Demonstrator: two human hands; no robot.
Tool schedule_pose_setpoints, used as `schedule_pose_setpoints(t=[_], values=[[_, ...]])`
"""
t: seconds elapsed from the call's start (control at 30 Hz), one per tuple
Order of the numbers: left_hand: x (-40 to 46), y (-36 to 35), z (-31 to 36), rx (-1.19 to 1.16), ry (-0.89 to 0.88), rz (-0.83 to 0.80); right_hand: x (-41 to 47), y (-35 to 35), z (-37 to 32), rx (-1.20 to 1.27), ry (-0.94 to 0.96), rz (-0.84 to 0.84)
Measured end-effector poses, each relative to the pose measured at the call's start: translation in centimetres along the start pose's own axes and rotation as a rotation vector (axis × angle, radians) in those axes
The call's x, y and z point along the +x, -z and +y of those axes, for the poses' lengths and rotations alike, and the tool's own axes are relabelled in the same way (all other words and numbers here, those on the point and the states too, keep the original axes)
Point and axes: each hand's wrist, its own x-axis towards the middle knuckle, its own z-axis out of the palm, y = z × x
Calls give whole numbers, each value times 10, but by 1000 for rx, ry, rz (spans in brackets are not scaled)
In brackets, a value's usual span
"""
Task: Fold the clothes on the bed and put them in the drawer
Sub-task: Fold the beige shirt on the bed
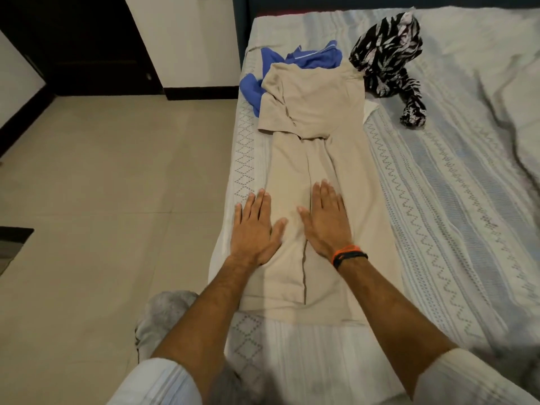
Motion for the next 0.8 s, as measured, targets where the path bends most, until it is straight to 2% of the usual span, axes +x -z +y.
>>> schedule_pose_setpoints(t=[0.07, 0.17, 0.23, 0.37, 0.47, 0.53, 0.57, 0.67, 0.73, 0.8], values=[[-17, 2, -1, -27, -10, 8, -38, 6, -19, 107, 140, -12], [-40, 2, -4, -83, -3, 61, -85, 0, -25, -30, 329, -173], [-56, 1, -4, -116, 19, 110, -99, -3, -13, -102, 292, -144], [-75, 2, 0, -134, 46, 65, -105, 14, -1, -82, 252, -177], [-80, 9, 9, -161, 123, 119, -110, 42, 3, 113, 92, -11], [-80, 18, 18, -257, 243, 158, -112, 54, 15, 66, -108, 127], [-79, 23, 22, -323, 315, 155, -115, 59, 21, 29, -224, 143], [-74, 32, 29, -431, 521, 35, -118, 62, 36, 125, -536, 50], [-76, 37, 32, -502, 563, -57, -118, 64, 45, 307, -589, 30], [-81, 39, 35, -644, 592, -78, -119, 67, 51, 582, -606, 2]])
